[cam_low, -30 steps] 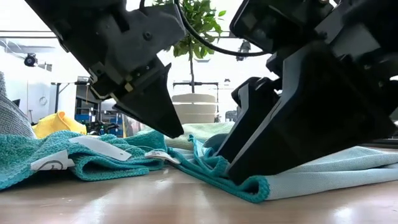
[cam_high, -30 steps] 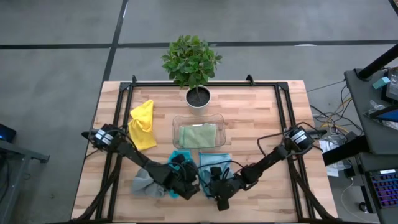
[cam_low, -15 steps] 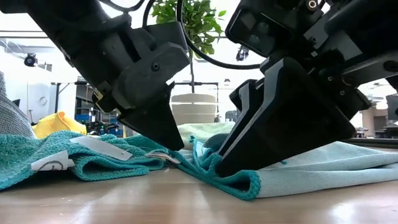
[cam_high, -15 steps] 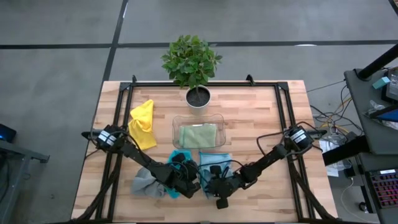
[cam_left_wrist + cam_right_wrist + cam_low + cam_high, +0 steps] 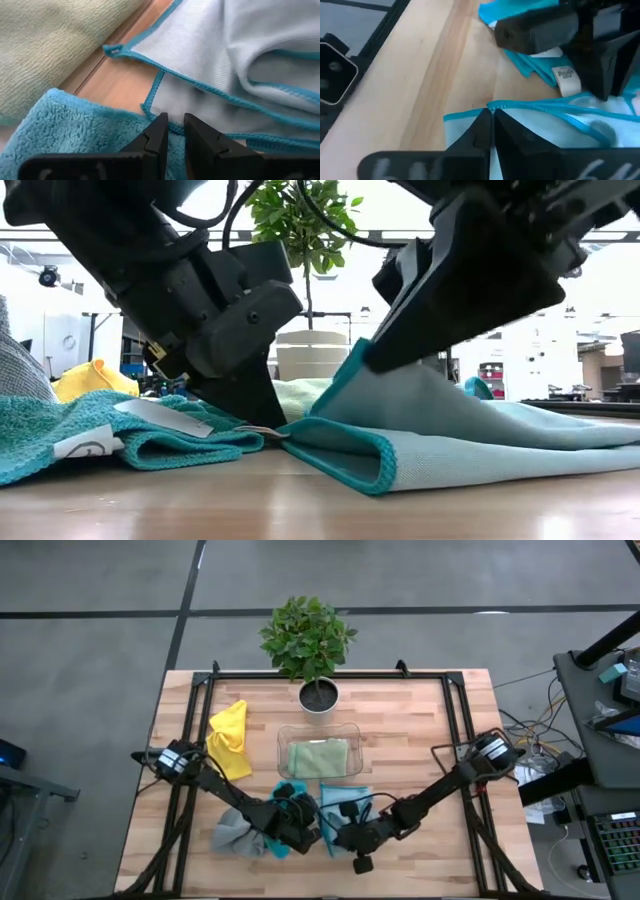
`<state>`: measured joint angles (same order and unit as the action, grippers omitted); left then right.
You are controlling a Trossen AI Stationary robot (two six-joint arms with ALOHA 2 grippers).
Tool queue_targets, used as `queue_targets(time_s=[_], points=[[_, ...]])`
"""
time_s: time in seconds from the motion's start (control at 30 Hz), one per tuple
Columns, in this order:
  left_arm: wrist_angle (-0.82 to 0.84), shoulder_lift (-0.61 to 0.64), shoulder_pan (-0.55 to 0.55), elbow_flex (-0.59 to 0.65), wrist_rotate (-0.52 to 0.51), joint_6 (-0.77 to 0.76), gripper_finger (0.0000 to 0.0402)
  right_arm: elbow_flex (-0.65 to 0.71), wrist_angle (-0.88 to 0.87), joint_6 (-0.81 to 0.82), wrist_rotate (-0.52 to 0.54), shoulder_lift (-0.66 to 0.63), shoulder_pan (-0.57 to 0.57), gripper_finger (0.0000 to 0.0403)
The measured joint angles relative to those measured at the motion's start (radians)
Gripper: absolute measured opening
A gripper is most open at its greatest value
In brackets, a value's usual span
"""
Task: Fold microfiber towels
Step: Fold the light blue microfiber cloth
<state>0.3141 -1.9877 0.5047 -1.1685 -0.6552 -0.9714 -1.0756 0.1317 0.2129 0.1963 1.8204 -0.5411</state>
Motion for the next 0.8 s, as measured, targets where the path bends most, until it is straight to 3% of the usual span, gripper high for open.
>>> queue_targets(time_s=[0.5, 0.8], points=[[-0.013, 0.000, -0.010, 0.006, 0.002, 0.000, 0.0049, 0.000, 0.110, 0.029, -0.141, 0.062, -0.017, 0.0009], [-0.019, 0.000, -0.010, 0.006, 0.003, 0.007, 0.0049, 0.000, 0.159, 0.035, -0.155, 0.110, -0.007, 0.0009]])
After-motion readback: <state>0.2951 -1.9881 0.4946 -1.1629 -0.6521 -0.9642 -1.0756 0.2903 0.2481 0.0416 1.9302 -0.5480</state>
